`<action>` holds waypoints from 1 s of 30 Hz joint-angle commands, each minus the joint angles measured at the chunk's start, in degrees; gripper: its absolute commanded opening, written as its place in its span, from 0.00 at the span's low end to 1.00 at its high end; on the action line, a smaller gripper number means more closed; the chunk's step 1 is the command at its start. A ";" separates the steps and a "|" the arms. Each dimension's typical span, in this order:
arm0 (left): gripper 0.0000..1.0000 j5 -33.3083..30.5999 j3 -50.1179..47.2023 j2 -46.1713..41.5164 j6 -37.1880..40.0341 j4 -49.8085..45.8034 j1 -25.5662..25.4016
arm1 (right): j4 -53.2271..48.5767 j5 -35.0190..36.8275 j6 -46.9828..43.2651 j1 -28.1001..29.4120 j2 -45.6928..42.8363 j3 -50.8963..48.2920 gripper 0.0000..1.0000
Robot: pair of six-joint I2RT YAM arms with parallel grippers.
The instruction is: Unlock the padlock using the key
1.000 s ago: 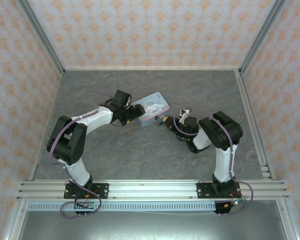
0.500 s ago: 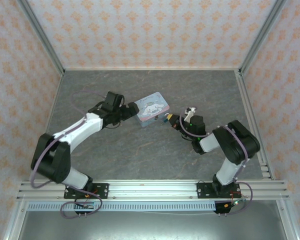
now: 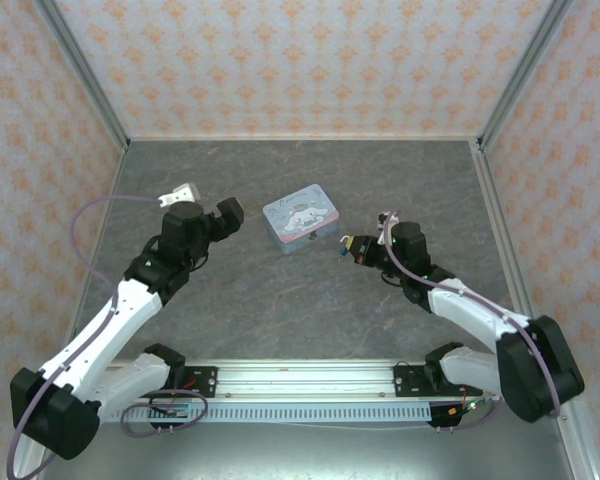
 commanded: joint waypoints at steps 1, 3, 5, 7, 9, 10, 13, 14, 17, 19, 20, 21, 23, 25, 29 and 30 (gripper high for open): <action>1.00 -5.49 -0.82 -2.01 3.74 1.29 -0.21 | -21.79 -0.47 -7.41 -0.05 -4.25 4.85 0.00; 1.00 -6.07 -1.00 -2.93 4.53 1.57 -0.21 | -28.42 -0.94 -9.10 0.05 -5.41 6.47 0.00; 1.00 -6.56 -1.31 -3.68 4.85 2.08 -0.21 | -33.89 -1.60 -9.87 0.09 -5.89 7.62 0.00; 1.00 -7.26 -1.23 -4.24 4.85 2.20 -0.21 | -37.59 -2.48 -9.55 0.21 -5.78 8.19 0.00; 1.00 -7.63 -1.19 -4.68 4.85 2.16 -0.21 | -39.88 -3.12 -8.68 0.55 -5.69 8.32 0.00; 1.00 -7.79 -1.30 -4.92 4.85 2.04 -0.19 | -40.84 -3.28 -8.42 0.88 -5.60 8.40 0.00; 1.00 -8.42 -1.87 -5.79 4.85 1.96 -0.21 | -44.01 -1.96 -7.07 1.91 -5.20 9.06 0.00; 1.00 -8.67 -2.13 -6.02 4.74 1.96 -0.22 | -44.86 -1.65 -6.72 2.14 -4.83 9.45 0.00; 1.00 -9.38 -3.31 -7.26 4.02 1.93 -0.20 | -47.57 0.30 -6.82 3.43 -3.02 11.13 0.00; 1.00 -9.63 -3.64 -7.92 3.71 1.63 -0.21 | -49.25 1.47 -7.26 4.28 -1.12 12.53 0.00; 1.00 -9.78 -3.76 -8.09 3.71 1.47 -0.21 | -49.77 1.66 -7.49 4.57 -0.25 13.06 0.00; 1.00 -9.90 -3.88 -8.28 3.77 1.21 -0.16 | -50.15 1.81 -7.64 4.86 0.93 13.62 0.00; 1.00 -10.14 -3.97 -8.63 3.72 0.85 -0.21 | -50.03 2.20 -7.72 5.28 2.62 14.26 0.00; 1.00 -10.41 -4.25 -8.98 3.68 0.82 -0.21 | -49.05 2.87 -7.55 5.41 5.11 14.80 0.00; 1.00 -10.72 -4.30 -9.26 3.62 0.49 -0.21 | -46.92 3.20 -6.83 5.57 8.59 15.43 0.00; 1.00 -10.75 -4.30 -9.31 3.73 0.39 -0.21 | -46.39 3.19 -6.61 5.66 9.37 15.59 0.00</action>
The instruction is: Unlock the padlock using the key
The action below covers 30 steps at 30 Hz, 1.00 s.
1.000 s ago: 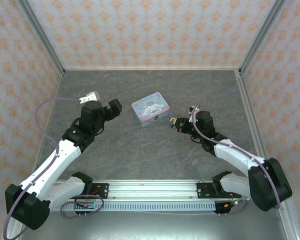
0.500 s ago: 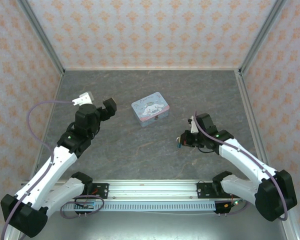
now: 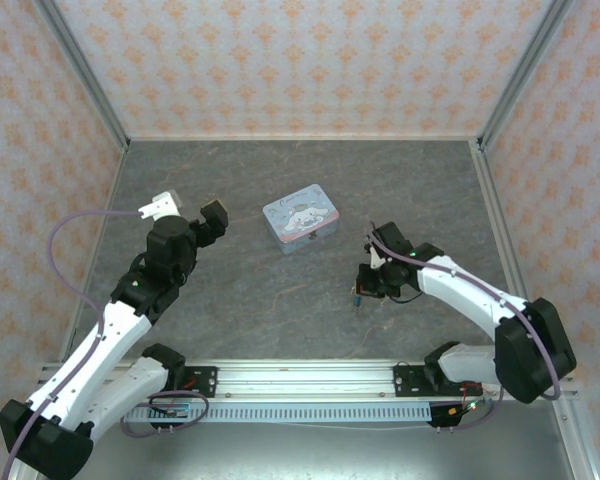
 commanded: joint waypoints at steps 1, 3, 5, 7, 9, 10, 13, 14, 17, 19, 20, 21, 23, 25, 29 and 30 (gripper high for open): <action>1.00 -2.57 -0.30 -0.79 0.45 -0.71 -0.22 | 1.16 1.76 0.75 0.41 2.01 2.03 0.00; 1.00 -2.56 -0.35 -0.86 0.39 -0.85 -0.21 | 1.92 1.83 0.74 0.37 3.33 2.13 0.00; 1.00 -2.63 -0.41 -0.82 0.43 -0.80 -0.21 | 3.00 1.64 0.84 0.46 4.54 2.00 0.00; 1.00 -2.66 -0.50 -0.78 0.18 -0.76 -0.21 | 4.46 1.14 1.09 0.50 5.49 1.65 0.00; 1.00 -2.66 -0.52 -0.69 0.15 -0.70 -0.18 | 5.52 0.67 1.12 0.48 6.63 1.43 0.00; 1.00 -2.70 -0.52 -0.69 0.05 -0.74 -0.21 | 6.04 0.39 1.14 0.47 7.15 1.34 0.00; 1.00 -2.66 -0.23 -0.44 0.00 -0.99 -0.21 | 7.53 -0.35 0.97 0.46 8.67 1.07 0.00; 1.00 -2.65 -0.09 -0.43 0.04 -1.04 -0.21 | 7.98 -0.45 0.97 0.45 8.92 1.07 0.00; 1.00 -2.73 0.35 -0.29 0.22 -1.47 -0.21 | 8.75 -0.04 1.12 0.46 9.23 0.98 0.07; 1.00 -2.75 0.60 -0.34 0.39 -1.79 -0.16 | 8.75 1.08 0.92 0.45 8.70 1.07 0.12; 1.00 -2.79 0.69 -0.33 0.62 -1.88 -0.21 | 8.69 1.67 0.87 0.45 8.27 1.15 0.14; 1.00 -2.76 0.96 -0.40 0.97 -2.12 -0.18 | 8.57 2.28 0.67 0.45 7.48 1.24 0.16; 1.00 -2.80 1.68 -0.38 1.53 -2.76 -0.21 | 8.05 4.24 0.39 0.45 5.33 1.50 0.19; 1.00 -3.23 2.30 -0.64 3.46 -3.49 -0.15 | 7.16 6.66 0.19 0.46 2.90 1.92 0.21; 1.00 -4.63 3.07 -1.53 5.59 -3.95 -0.21 | 5.10 11.47 -1.68 0.37 -2.05 3.52 0.28; 1.00 -4.93 3.09 -1.76 6.30 -3.88 -0.20 | 4.61 13.35 -2.23 0.37 -3.44 3.87 0.30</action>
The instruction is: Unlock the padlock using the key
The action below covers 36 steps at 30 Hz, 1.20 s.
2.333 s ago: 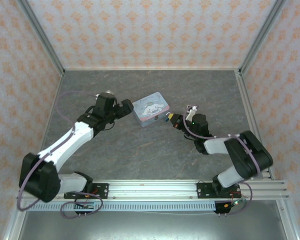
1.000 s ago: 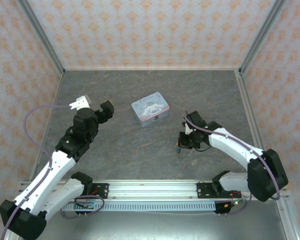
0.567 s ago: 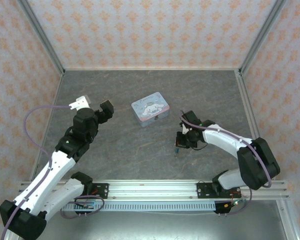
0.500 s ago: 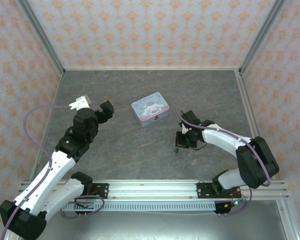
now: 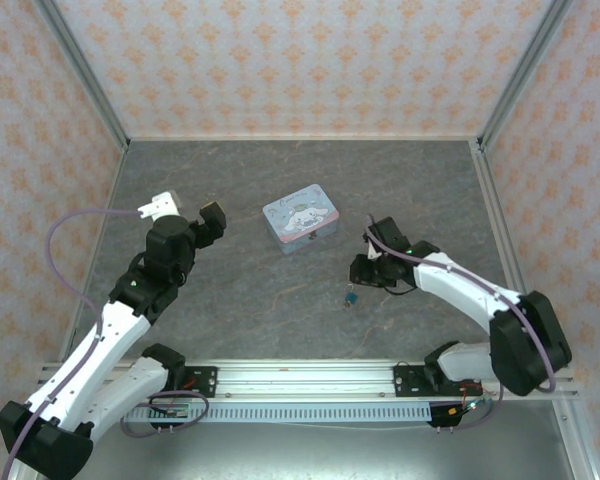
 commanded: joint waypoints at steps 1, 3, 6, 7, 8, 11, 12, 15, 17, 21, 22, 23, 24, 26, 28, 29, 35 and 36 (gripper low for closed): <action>1.00 -3.49 1.99 -1.69 3.78 -1.23 -0.21 | -2.51 8.43 -2.38 0.20 -4.59 2.69 0.31; 1.00 -3.33 1.68 -2.46 6.92 -0.08 -0.16 | -2.35 12.33 -3.35 -0.32 -8.23 2.90 0.35; 1.00 -5.86 0.02 -4.55 10.49 2.39 -0.13 | -1.10 17.73 -5.18 -1.32 -13.48 2.52 0.41; 1.00 -7.32 -0.72 -5.17 12.31 3.59 -0.12 | -0.52 19.49 -5.74 -1.63 -15.15 2.29 0.43; 1.00 -8.91 -1.97 -5.96 13.69 5.64 -0.16 | 0.20 21.44 -6.38 -2.15 -17.08 1.90 0.48; 1.00 -11.95 -5.99 -7.77 18.04 11.87 -0.03 | 4.35 26.28 -9.06 -3.91 -22.56 -0.50 0.63; 1.00 -11.41 -7.82 -8.21 20.90 14.53 0.09 | 6.42 27.68 -10.46 -4.59 -24.30 -1.71 0.69; 1.00 -12.90 -11.71 -8.06 24.48 18.57 0.52 | 13.10 31.35 -14.26 -6.66 -28.35 -6.46 0.89; 1.00 -13.78 -12.70 -6.77 24.91 18.94 1.17 | 18.48 33.92 -17.82 -7.47 -29.79 -10.05 0.99; 1.00 -15.63 -15.41 -2.77 25.74 22.60 2.09 | 29.99 35.93 -22.81 -10.38 -28.83 -16.23 0.99; 1.00 -16.28 -15.94 -1.48 25.87 23.77 2.39 | 33.00 35.66 -23.35 -11.52 -27.94 -17.61 0.99; 1.00 -16.55 -16.39 0.01 26.25 24.94 2.65 | 35.69 34.96 -23.33 -12.74 -26.79 -18.76 0.99; 1.00 -16.39 -16.83 1.29 26.84 26.26 2.85 | 38.05 34.02 -23.37 -13.74 -25.70 -19.73 0.99; 1.00 -16.37 -17.70 3.95 27.71 29.20 3.42 | 43.51 31.76 -22.94 -16.16 -22.88 -21.95 0.99; 1.00 -15.57 -18.67 6.05 28.13 32.33 4.09 | 51.27 30.31 -23.11 -17.81 -20.13 -24.90 0.99; 1.00 -14.99 -19.12 7.22 28.25 34.05 4.48 | 55.45 29.68 -23.24 -18.62 -18.56 -26.40 0.99; 1.00 -11.37 -20.75 13.76 30.32 42.47 6.72 | 70.76 25.63 -23.91 -23.34 -8.63 -29.74 0.99; 1.00 -10.67 -20.96 14.82 30.37 43.89 7.20 | 72.49 24.69 -24.23 -23.82 -7.17 -29.79 0.99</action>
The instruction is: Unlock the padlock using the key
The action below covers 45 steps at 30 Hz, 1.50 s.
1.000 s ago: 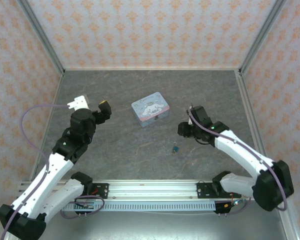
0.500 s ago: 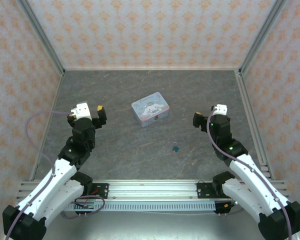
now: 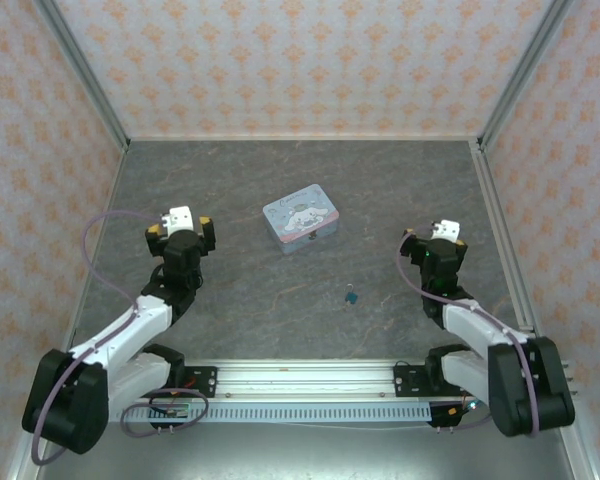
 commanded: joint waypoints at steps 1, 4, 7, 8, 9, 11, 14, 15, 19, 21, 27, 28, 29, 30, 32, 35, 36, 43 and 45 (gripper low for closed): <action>1.00 2.04 -1.34 3.16 2.12 9.67 1.56 | 14.82 -4.16 -1.97 -1.63 4.10 -0.29 0.99; 1.00 3.79 -1.58 7.55 3.48 13.97 2.70 | 19.60 -6.12 -3.44 -2.43 9.43 -0.21 0.99; 1.00 6.13 -1.72 11.60 5.24 17.51 3.43 | 21.52 -9.42 -3.22 -3.80 14.23 0.70 0.99; 1.00 6.88 -2.04 12.70 5.63 18.93 3.67 | 22.76 -10.16 -3.28 -4.01 15.78 0.81 0.99; 1.00 8.40 -2.13 13.60 5.76 19.38 4.17 | 24.18 -10.54 -3.23 -4.19 17.42 0.71 0.99; 1.00 11.45 -2.77 15.29 5.94 21.29 4.89 | 26.39 -10.28 -2.90 -4.38 20.74 0.92 0.99; 1.00 14.01 -4.32 18.91 6.04 26.06 5.49 | 24.89 -10.53 -2.94 -4.48 23.08 3.01 0.99; 1.00 14.63 -4.71 19.89 6.41 27.66 5.54 | 20.76 -10.74 -2.82 -4.63 22.52 4.45 0.99; 1.00 17.21 -2.08 22.67 5.09 25.08 7.61 | 13.95 -12.23 -0.02 -7.30 23.99 9.31 0.99; 1.00 19.05 0.24 26.00 3.84 24.10 9.36 | 13.96 -12.67 0.68 -8.08 23.84 9.23 0.99; 1.00 22.87 1.81 26.68 1.38 21.25 12.74 | 14.11 -12.62 0.57 -7.99 23.92 9.15 0.99; 1.00 22.76 1.78 26.73 1.40 21.54 12.62 | 14.11 -12.63 0.51 -7.97 23.90 9.15 0.99; 1.00 22.81 1.82 26.69 1.38 21.31 12.61 | 14.16 -12.46 0.44 -7.91 23.88 9.18 0.99; 1.00 22.81 1.82 26.69 1.42 21.37 12.58 | 13.98 -12.29 0.47 -7.82 23.91 9.21 0.99; 1.00 22.56 1.89 26.69 1.51 21.31 12.44 | 13.84 -11.41 0.26 -7.45 23.89 9.23 0.99; 1.00 22.41 1.92 26.71 1.65 21.27 12.27 | 13.73 -11.21 0.30 -7.30 23.89 9.32 0.99; 1.00 22.42 1.93 26.71 1.62 21.28 12.33 | 13.69 -11.22 0.30 -7.28 23.90 9.32 0.99; 1.00 22.38 1.93 26.69 1.68 21.24 12.33 | 13.40 -11.13 0.17 -7.25 23.98 9.50 0.99; 1.00 22.43 1.94 26.71 1.64 21.24 12.26 | 13.40 -10.96 0.19 -7.20 23.95 9.54 0.99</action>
